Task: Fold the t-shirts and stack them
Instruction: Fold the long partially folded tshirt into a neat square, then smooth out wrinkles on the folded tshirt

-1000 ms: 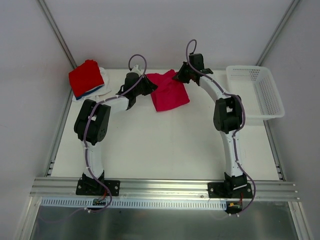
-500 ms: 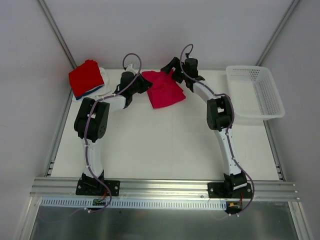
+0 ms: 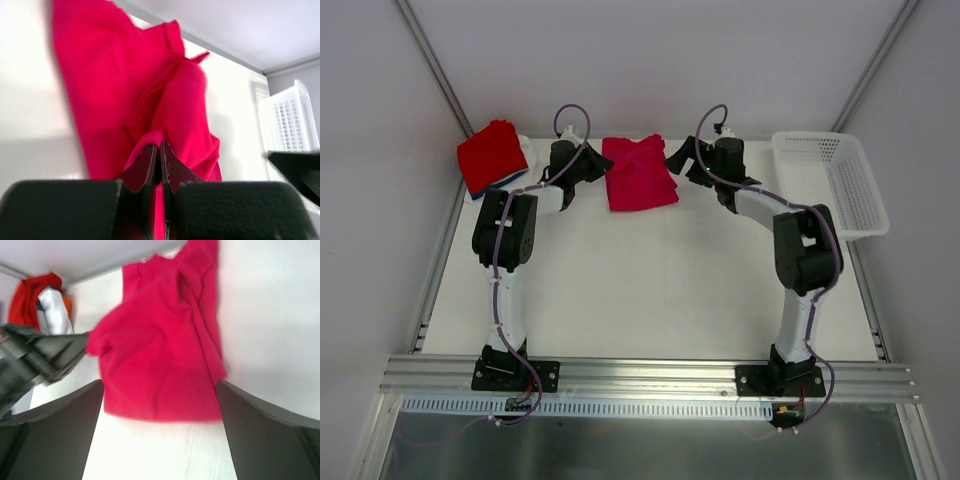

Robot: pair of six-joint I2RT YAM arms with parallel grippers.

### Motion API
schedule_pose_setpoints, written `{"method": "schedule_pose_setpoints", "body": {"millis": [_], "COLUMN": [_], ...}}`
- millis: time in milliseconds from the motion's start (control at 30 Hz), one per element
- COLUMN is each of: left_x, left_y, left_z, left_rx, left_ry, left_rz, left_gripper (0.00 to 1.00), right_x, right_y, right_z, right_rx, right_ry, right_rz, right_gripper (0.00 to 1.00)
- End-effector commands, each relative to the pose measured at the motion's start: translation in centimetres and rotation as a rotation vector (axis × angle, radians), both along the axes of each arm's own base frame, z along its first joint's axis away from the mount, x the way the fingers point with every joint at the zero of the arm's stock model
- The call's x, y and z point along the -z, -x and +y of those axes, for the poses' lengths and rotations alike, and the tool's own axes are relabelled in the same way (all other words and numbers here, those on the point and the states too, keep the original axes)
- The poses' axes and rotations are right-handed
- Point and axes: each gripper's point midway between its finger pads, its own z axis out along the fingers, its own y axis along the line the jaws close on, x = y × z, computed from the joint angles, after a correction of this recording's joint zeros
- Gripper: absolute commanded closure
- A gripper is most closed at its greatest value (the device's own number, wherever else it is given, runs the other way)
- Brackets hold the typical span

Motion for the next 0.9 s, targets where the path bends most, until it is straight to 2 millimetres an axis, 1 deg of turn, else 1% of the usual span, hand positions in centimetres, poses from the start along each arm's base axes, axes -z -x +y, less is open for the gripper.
{"method": "schedule_pose_setpoints", "body": {"millis": [0,33,67,100,133,167,200,233,267,300,333,367,400,433,467,500,533,567,633,667,700,733,767,800,833,867], "left_x": [-2.8,-2.5,-2.6,-2.5,-2.1,-2.1,-1.7,-1.5,-1.5,-1.5,-1.2,-1.3,-1.2,-1.6,-1.7,-2.2,-2.3,-2.6,-4.9,-6.9,-9.2,-11.0,-12.2,-15.6,-17.2,-19.3], "left_y": [-2.5,-3.0,-3.5,-5.1,-6.0,-7.0,-8.9,-9.8,-10.7,-12.2,-12.8,-13.3,-13.8,-14.2,-14.4,-15.0,-15.4,-15.6,-15.4,-15.2,-14.4,-13.9,-13.4,-12.4,-11.5,-9.6], "left_z": [-1.7,-2.1,-2.4,-2.8,-2.9,-2.9,-2.9,-2.7,-2.5,-1.5,-0.8,-0.2,0.7,1.8,2.5,3.5,4.7,5.5,6.2,7.0,7.2,7.3,6.7,6.3,5.6,4.5], "left_rx": [0.111,0.13,0.156,0.166,0.163,0.156,0.153,0.146,0.131,0.097,0.072,0.047,0.015,-0.006,-0.024,-0.061,-0.092,-0.11,-0.102,-0.1,-0.097,-0.094,-0.072,-0.048,-0.02,0.023], "left_ry": [0.034,0.039,0.052,0.063,0.085,0.098,0.114,0.127,0.15,0.157,0.174,0.184,0.193,0.203,0.197,0.186,0.168,0.166,0.206,0.226,0.243,0.253,0.253,0.252,0.254,0.257], "left_rz": [-0.154,-0.16,-0.171,-0.192,-0.187,-0.191,-0.195,-0.193,-0.187,-0.202,-0.189,-0.198,-0.201,-0.219,-0.225,-0.241,-0.248,-0.249,-0.277,-0.338,-0.367,-0.397,-0.398,-0.435,-0.446,-0.448], "left_gripper": [1.0,1.0,0.99,0.91,0.83,0.72,0.61,0.52,0.51,0.5,0.37,0.26,0.17,0.02,0.01,0.01,0.01,0.01,0.01,0.01,0.01,0.01,0.01,0.01,0.01,0.01], "right_x": [-9.8,-7.5,-7.4,-8.7,-8.5,-7.2,-7.6,-7.2,-6.4,-5.9,-6.0,-5.1,-4.9,-4.9,-4.7,-4.2,-4.1,-4.4,-4.2,-5.0,-5.0,-5.4,-5.8,-5.4,-7.1,-6.6], "right_y": [2.6,4.2,5.0,6.1,6.8,7.8,8.4,8.9,9.5,10.0,10.4,11.0,11.2,11.5,11.8,12.2,12.4,12.7,13.4,13.9,14.2,14.4,14.6,14.7,14.0,13.4], "right_z": [-3.8,-4.6,-5.3,-5.8,-6.0,-6.1,-6.1,-6.0,-5.8,-5.9,-5.9,-6.0,-6.2,-6.2,-6.2,-6.3,-6.3,-6.1,-6.0,-5.8,-5.7,-5.6,-5.2,-5.1,-4.6,-4.0], "right_rx": [0.069,0.072,0.088,0.096,0.094,0.081,0.074,0.063,0.045,0.04,0.036,0.03,0.031,0.03,0.025,0.019,0.016,0.007,-0.001,-0.004,-0.008,-0.014,-0.032,-0.043,-0.048,-0.073], "right_ry": [0.064,0.094,0.112,0.106,0.108,0.115,0.107,0.108,0.109,0.119,0.123,0.132,0.136,0.136,0.141,0.145,0.145,0.143,0.153,0.157,0.167,0.175,0.174,0.182,0.173,0.173], "right_rz": [-0.273,-0.232,-0.235,-0.258,-0.254,-0.228,-0.234,-0.217,-0.2,-0.183,-0.185,-0.167,-0.164,-0.165,-0.162,-0.146,-0.141,-0.143,-0.133,-0.156,-0.153,-0.165,-0.174,-0.146,-0.166,-0.133], "right_gripper": [0.0,0.01,0.01,0.01,0.01,0.0,0.0,0.01,0.0,0.01,0.0,0.01,0.01,0.01,0.0,0.01,0.01,0.01,0.01,0.01,0.0,0.01,0.01,0.0,0.01,0.01]}}
